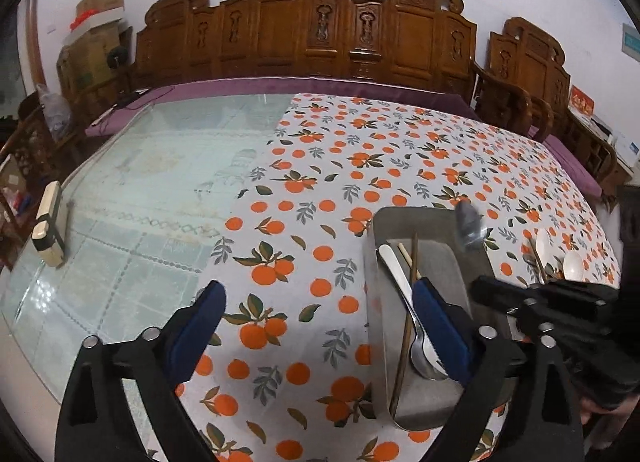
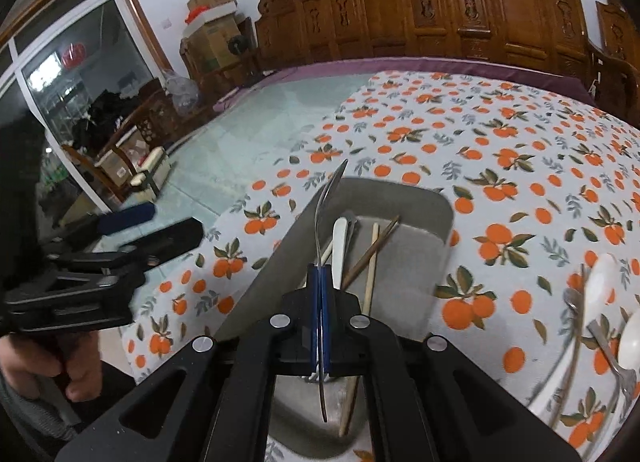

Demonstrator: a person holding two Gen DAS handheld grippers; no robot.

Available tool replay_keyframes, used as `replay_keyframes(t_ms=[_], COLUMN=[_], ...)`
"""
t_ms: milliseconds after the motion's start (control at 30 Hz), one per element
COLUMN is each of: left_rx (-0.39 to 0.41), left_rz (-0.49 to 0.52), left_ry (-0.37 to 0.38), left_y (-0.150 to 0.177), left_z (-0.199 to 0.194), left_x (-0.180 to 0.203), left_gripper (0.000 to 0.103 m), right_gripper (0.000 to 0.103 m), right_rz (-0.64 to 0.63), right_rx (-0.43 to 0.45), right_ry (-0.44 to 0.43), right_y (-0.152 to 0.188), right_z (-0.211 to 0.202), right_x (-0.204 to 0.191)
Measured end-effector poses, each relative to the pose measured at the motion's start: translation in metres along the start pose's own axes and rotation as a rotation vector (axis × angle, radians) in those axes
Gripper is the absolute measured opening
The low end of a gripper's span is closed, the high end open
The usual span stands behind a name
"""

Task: Organize utensils
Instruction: 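Lower the knife into the grey tray and open the right gripper, then move both grippers to the pile and grasp a metal fork with the right gripper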

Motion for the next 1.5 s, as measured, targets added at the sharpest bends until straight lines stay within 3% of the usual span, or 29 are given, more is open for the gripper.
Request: replay_keyframes(t_ms=[367,667,733,833,967,1133,1233,1500], left_rx=[0.001,0.043,0.059,0.066,0.062,0.050,0.043,0.021], left_rz=[0.005,0.013,0.023,0.047,0.069,0.101,0.116,0.140], left_ry=[0.011,0.015,0.017,0.027,0.054,0.097,0.124,0.197], left_y=[0.000,-0.004,-0.005,-0.006,-0.006,-0.003,0.001,0.011], left_z=[0.001,-0.004,-0.006,-0.006,-0.004,-0.002,-0.001,0.005], left_x=[0.005,0.019,0.026,0.039,0.060,0.085,0.100,0.136], left_gripper=[0.093,0.095,0.095,0.095,0.095,0.095,0.095,0.095], right_gripper=[0.006,0.006,0.028,0.044,0.057,0.087,0.099,0.100], right_rz=[-0.030,-0.087,-0.091,-0.080,-0.065,-0.041,-0.016,0.043], right_rx=[-0.045,0.038,0.066,0.109,0.147,0.172,0.174,0.159], right_ry=[0.050,0.096,0.114,0.151,0.214,0.307,0.349,0.461], right_y=[0.016,0.014,0.014,0.015,0.018,0.026,0.033,0.050], right_z=[0.025,-0.016,-0.032,-0.059,-0.089,-0.114,-0.123,-0.138], right_x=[0.005,0.023,0.032,0.051,0.082,0.120,0.143,0.207])
Point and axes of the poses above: each gripper's, at about its wrist camera, not at the fingertips, and z roughly the way its jaws point, x to its right, y to its underside, the point moved 7 cm from there along z, roughly the way its jaws point, and after that the axes turned 11 degrees about y, right-handed, at the moved point
